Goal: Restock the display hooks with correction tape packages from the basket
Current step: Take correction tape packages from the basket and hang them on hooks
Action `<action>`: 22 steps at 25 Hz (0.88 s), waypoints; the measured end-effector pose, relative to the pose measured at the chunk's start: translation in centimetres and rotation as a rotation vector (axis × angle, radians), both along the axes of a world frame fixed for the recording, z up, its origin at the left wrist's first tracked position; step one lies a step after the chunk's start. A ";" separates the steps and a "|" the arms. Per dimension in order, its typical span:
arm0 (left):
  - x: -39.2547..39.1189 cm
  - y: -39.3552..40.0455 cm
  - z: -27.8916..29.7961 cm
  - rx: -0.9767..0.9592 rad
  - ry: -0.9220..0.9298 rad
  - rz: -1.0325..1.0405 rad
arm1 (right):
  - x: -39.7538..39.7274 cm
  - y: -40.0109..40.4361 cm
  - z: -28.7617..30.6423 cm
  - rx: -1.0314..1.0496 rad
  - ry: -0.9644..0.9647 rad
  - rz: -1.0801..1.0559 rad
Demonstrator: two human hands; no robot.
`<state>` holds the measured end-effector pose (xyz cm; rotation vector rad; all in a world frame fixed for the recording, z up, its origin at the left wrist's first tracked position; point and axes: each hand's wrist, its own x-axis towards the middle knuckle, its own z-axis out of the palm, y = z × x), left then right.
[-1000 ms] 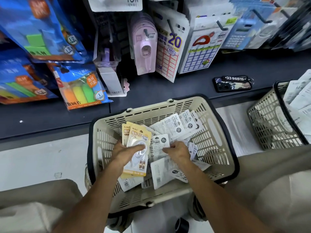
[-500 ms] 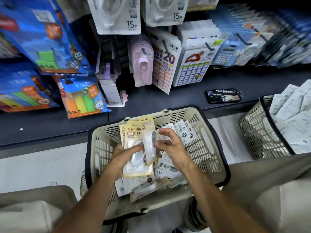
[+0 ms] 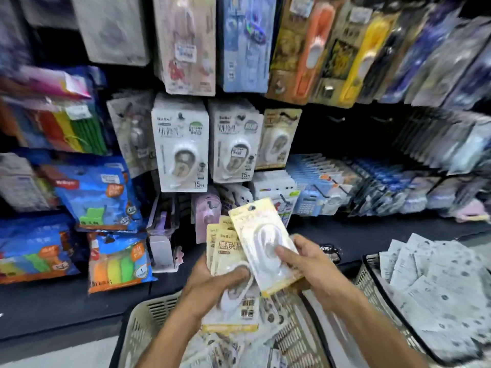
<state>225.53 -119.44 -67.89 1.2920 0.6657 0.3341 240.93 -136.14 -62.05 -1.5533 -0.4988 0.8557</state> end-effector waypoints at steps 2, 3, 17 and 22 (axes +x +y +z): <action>1.5 -0.4 4.2 0.030 -0.090 -0.029 | 1.1 -1.5 4.5 0.083 -0.058 -0.016; 2.1 -0.4 5.9 0.041 -0.115 -0.048 | 1.6 -2.1 6.5 0.117 -0.088 -0.024; 5.2 6.8 16.3 0.323 -0.390 -0.035 | 9.1 2.4 11.3 0.130 -0.255 -0.306; 6.8 6.3 16.0 0.257 -0.411 -0.059 | 8.7 3.4 10.7 0.147 -0.094 -0.463</action>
